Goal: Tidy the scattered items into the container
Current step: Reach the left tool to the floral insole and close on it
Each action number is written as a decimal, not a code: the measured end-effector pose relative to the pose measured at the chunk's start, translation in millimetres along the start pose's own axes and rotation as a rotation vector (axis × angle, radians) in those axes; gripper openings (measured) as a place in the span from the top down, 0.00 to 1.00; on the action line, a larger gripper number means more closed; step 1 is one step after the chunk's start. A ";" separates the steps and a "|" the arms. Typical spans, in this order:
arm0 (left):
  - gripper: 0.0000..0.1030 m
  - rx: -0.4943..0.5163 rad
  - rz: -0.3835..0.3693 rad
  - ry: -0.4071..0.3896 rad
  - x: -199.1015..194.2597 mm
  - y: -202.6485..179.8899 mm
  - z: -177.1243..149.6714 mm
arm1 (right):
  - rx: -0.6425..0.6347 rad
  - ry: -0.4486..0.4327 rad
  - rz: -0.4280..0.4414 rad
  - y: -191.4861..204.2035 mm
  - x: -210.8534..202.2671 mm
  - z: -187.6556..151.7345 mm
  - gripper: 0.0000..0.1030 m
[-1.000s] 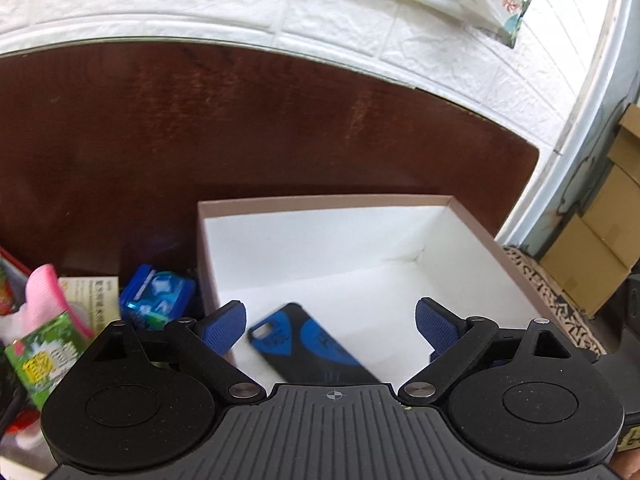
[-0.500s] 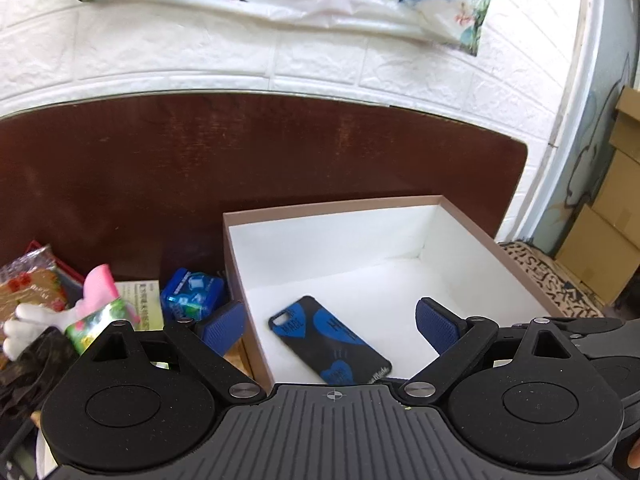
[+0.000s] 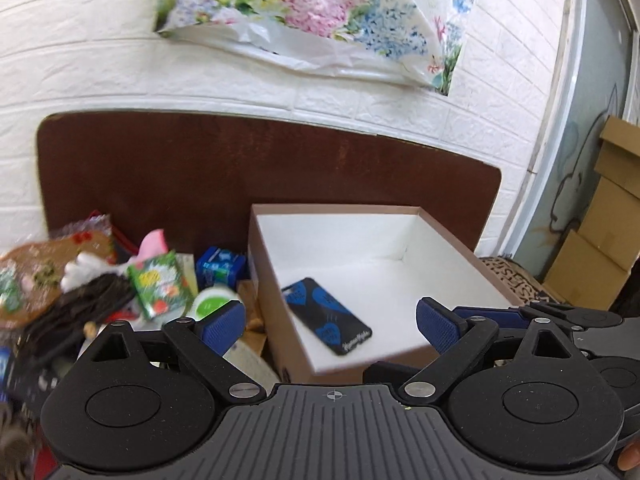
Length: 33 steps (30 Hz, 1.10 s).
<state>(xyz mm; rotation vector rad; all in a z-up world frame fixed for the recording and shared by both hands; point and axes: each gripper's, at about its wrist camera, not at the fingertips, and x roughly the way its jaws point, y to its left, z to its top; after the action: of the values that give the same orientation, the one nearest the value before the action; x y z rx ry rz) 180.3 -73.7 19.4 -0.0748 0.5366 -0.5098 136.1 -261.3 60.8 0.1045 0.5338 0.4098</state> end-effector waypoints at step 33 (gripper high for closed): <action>0.12 -0.153 0.051 0.190 44.4 40.1 -89.7 | 0.020 0.087 -0.009 18.6 41.1 -119.5 0.14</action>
<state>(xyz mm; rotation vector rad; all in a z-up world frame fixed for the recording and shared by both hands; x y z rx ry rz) 185.5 -54.6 -86.6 -0.1594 0.7609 -0.4280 100.3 -228.6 -57.4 0.1037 0.6239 0.4018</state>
